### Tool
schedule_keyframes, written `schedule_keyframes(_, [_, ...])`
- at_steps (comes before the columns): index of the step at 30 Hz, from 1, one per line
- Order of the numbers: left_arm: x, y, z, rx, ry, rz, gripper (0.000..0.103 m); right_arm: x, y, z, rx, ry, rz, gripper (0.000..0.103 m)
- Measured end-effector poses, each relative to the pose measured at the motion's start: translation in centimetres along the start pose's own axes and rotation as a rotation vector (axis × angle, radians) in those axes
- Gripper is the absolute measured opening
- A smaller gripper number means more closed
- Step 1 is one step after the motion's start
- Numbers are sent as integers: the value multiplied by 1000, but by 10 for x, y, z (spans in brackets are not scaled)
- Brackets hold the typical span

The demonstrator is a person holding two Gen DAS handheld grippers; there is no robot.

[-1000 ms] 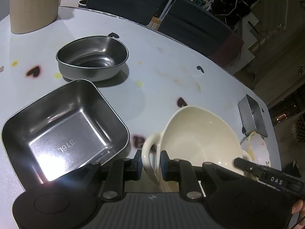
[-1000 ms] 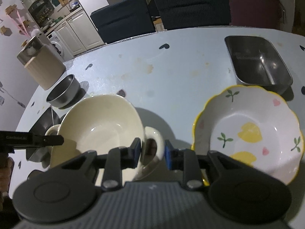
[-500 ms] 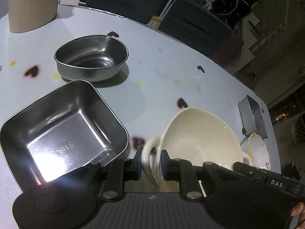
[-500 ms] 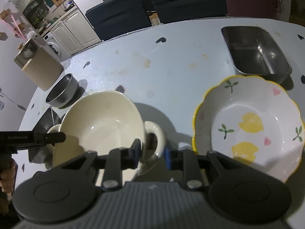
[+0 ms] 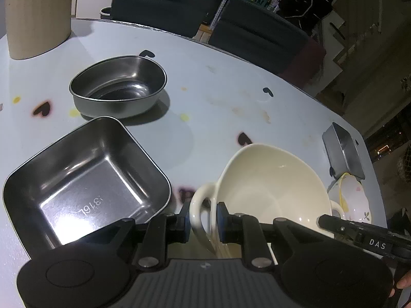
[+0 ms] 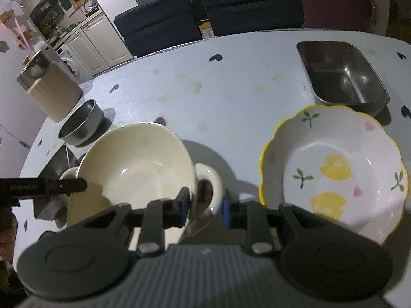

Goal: Organize plates and bowls
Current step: 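Lift the cream bowl with both grippers and carry it over the white plate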

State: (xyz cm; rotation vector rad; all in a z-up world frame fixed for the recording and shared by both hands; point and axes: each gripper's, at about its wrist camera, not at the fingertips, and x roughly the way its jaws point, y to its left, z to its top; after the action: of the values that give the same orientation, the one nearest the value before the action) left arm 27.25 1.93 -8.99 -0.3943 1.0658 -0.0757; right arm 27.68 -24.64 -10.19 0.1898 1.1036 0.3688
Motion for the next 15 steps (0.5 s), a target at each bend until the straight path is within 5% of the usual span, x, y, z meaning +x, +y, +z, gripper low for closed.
schedule_keyframes(15, [-45, -18, 5, 26, -129, -52, 21, -49, 9, 3, -14, -141, 2, 30])
